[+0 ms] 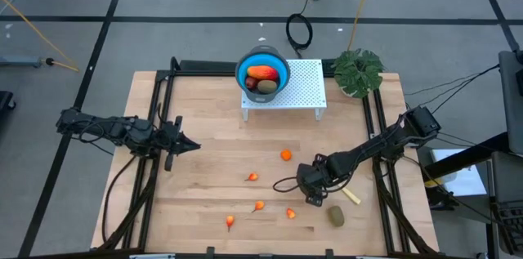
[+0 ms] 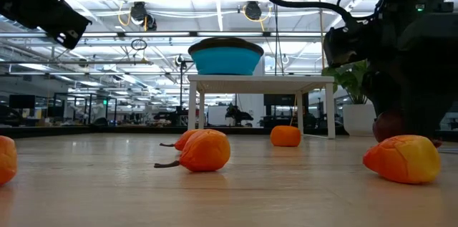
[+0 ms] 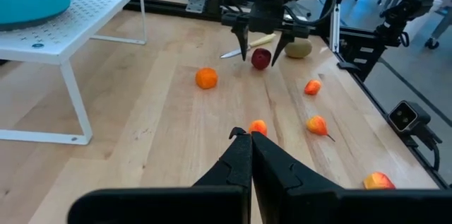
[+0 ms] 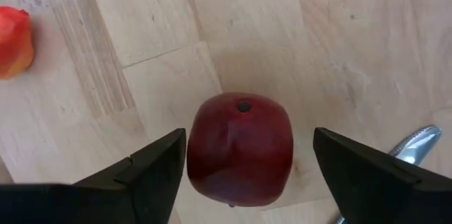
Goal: Pick & Place Fruit
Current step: Put the pomegranate into the blue strainer bowl on the shelf, then put the kiwi into the blue strainer bowl on the shelf
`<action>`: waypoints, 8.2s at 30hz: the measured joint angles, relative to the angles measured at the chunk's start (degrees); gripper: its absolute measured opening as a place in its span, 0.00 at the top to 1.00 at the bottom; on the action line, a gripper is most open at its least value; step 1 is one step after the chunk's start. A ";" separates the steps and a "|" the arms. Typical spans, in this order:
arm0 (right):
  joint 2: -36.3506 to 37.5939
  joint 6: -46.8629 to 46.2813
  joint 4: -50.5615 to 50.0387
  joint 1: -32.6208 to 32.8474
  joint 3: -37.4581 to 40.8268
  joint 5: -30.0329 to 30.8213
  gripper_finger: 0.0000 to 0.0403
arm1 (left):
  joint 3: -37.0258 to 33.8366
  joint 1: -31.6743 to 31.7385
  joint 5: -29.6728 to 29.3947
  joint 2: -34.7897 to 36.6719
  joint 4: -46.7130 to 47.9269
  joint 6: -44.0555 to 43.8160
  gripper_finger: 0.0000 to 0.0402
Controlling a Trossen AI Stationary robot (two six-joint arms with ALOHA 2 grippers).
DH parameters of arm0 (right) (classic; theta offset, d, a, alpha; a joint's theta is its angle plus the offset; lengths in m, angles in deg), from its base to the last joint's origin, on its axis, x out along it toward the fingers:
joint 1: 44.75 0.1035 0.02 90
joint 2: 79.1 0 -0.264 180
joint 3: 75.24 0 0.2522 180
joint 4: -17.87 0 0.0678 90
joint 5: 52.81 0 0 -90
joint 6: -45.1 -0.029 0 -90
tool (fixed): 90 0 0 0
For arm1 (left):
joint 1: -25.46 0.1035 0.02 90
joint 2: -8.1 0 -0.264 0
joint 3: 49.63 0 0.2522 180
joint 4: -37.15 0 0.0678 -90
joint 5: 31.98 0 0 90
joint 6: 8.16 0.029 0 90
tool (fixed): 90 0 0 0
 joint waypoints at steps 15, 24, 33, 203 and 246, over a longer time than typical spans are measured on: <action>0.00 -1.32 0.37 -0.07 0.00 0.26 0.53 | 0.00 0.00 0.00 0.00 -0.31 1.55 0.99; 0.02 -4.92 5.36 -1.52 0.00 0.25 0.55 | 0.00 0.02 4.08 0.07 -3.81 5.42 0.99; 2.29 -6.31 12.73 -4.83 0.00 0.27 0.56 | -4.08 0.02 4.39 3.00 -8.41 5.49 0.99; 3.93 50.88 16.50 -51.01 -23.78 -2.96 0.51 | -11.06 0.03 -9.35 12.66 -3.31 -8.35 0.99; 12.33 49.34 11.47 -32.10 -23.74 10.81 0.78 | -11.04 0.02 -9.05 12.66 -1.78 -6.91 0.99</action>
